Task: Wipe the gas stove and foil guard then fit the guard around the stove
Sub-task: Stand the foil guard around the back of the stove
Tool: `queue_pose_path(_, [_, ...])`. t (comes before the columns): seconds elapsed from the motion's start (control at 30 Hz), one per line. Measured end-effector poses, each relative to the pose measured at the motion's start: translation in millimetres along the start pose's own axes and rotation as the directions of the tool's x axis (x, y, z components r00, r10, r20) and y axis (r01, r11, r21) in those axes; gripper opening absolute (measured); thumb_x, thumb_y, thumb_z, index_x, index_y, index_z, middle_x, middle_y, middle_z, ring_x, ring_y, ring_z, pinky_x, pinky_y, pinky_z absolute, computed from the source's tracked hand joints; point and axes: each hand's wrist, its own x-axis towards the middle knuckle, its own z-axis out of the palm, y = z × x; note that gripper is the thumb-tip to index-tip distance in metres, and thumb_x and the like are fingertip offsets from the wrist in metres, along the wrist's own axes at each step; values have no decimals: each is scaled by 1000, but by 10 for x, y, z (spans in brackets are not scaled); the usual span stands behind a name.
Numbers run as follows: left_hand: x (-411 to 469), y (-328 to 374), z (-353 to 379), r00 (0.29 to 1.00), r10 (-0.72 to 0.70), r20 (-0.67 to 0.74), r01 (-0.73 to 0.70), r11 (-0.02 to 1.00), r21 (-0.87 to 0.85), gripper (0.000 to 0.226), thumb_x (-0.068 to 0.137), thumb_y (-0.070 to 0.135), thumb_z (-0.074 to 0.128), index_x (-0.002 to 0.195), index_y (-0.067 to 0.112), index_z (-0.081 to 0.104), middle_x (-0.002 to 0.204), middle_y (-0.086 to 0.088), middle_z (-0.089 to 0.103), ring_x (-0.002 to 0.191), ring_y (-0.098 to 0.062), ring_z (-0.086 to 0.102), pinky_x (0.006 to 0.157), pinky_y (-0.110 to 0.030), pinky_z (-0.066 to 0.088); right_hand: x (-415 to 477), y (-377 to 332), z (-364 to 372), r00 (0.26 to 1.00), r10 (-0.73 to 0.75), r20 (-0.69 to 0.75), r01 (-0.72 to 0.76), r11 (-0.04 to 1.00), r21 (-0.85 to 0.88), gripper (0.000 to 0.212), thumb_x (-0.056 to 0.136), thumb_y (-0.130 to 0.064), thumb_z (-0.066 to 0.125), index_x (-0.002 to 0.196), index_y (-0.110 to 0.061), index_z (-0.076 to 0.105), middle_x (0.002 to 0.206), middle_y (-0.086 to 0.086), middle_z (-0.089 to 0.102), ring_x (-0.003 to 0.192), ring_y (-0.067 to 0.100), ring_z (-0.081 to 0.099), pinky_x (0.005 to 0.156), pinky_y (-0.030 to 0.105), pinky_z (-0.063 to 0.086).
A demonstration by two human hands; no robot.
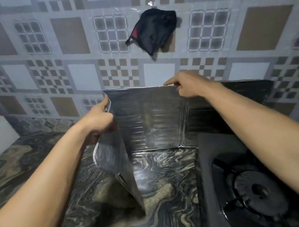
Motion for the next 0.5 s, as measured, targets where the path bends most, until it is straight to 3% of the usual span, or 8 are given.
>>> queue_pose_path(0.13, [-48,174,123,998,42,51,-44,998,38,96,77,-16,53,152,37,29,114,-4,66,44,-5,62,44,-17,47,-2,53,202,1000,-26,-12,26,1000,-4,67,97,-10,52,146,-50,31,136,11,52,121,32,51,93,34,42])
queue_pose_path(0.27, [-101,255,178,996,49,68,-53,997,56,97,76,-17,56,151,38,31,89,5,67,53,-9,60,47,-18,48,-34,47,312,994,-107,-37,106,994,-13,71,98,-5,49,146,-52,28,115,5,56,108,28,55,91,41,48])
queue_pose_path(0.4, [-122,319,278,993,61,103,-64,998,27,100,70,-14,54,148,45,33,109,-9,70,70,-22,59,63,-31,49,-119,186,283,991,-115,-62,113,993,-27,74,97,1,44,145,-53,30,131,8,56,118,31,53,94,42,47])
queue_pose_path(0.5, [-190,467,452,982,86,170,-90,996,12,100,74,-19,49,151,42,29,125,-3,63,65,-12,59,53,-23,49,-208,406,186,994,-94,-59,92,995,-30,73,97,3,43,144,-51,33,150,10,44,135,32,43,107,42,40])
